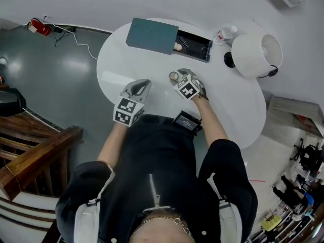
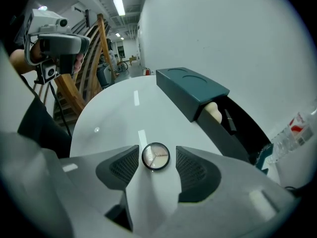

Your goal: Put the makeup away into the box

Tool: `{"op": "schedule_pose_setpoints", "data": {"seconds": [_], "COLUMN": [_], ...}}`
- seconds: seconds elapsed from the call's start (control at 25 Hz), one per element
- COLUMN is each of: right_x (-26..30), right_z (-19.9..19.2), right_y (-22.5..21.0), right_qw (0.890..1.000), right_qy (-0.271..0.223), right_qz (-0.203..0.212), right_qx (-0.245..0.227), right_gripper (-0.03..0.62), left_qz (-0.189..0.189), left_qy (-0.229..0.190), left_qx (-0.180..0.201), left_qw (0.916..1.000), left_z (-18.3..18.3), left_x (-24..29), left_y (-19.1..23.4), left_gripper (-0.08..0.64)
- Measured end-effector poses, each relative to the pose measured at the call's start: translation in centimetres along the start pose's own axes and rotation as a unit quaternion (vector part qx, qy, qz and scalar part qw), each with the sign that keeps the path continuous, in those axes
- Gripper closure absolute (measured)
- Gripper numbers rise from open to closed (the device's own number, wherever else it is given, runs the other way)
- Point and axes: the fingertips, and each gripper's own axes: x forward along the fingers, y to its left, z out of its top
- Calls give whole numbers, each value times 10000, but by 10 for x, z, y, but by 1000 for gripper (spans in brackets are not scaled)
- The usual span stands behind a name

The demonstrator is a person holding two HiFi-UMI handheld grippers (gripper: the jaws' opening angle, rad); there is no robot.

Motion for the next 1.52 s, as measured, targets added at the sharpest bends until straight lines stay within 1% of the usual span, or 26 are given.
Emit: {"op": "schedule_pose_setpoints", "data": {"seconds": [0.12, 0.44, 0.52, 0.72, 0.84, 0.92, 1.0, 1.2, 1.4, 1.52], "right_x": [9, 24, 25, 20, 13, 4, -8, -40, -56, -55], "right_z": [-8, -15, -16, -11, -6, -2, 5, 22, 25, 16], "right_y": [3, 2, 2, 3, -3, -13, -27, -79, -136, -165], "right_qw": [9998, 9991, 9990, 9995, 9998, 9997, 9986, 9898, 9805, 9727], "right_qy": [197, 409, 453, 320, 203, 47, -186, -681, -730, -529], "right_qz": [13, -47, -34, 37, -12, -146, -311, -767, -1306, -1599], "right_qx": [-84, -97, -57, 32, 74, 175, 373, 991, 1277, 1597], "right_gripper": [368, 368, 383, 385, 385, 385, 385, 385, 385, 385], "left_qz": [32, 95, 101, 100, 87, 69, 52, 40, 77, 144], "left_qy": [16, 68, 75, 70, 57, 49, 50, 67, 73, 93], "left_qx": [-14, -54, -57, -55, -44, -45, -47, -62, -89, -133], "left_qw": [10000, 9999, 9999, 9999, 9999, 10000, 10000, 10000, 9999, 9998], "left_z": [-2, -7, -7, -5, -3, -2, -2, -3, -1, -2], "left_x": [-1, -3, -4, -3, -1, 0, 1, 4, 6, 6], "left_y": [1, 4, 5, 4, 4, 3, 2, 3, 6, 9], "left_gripper": [545, 545, 545, 545, 545, 545, 545, 545, 545, 545]}}
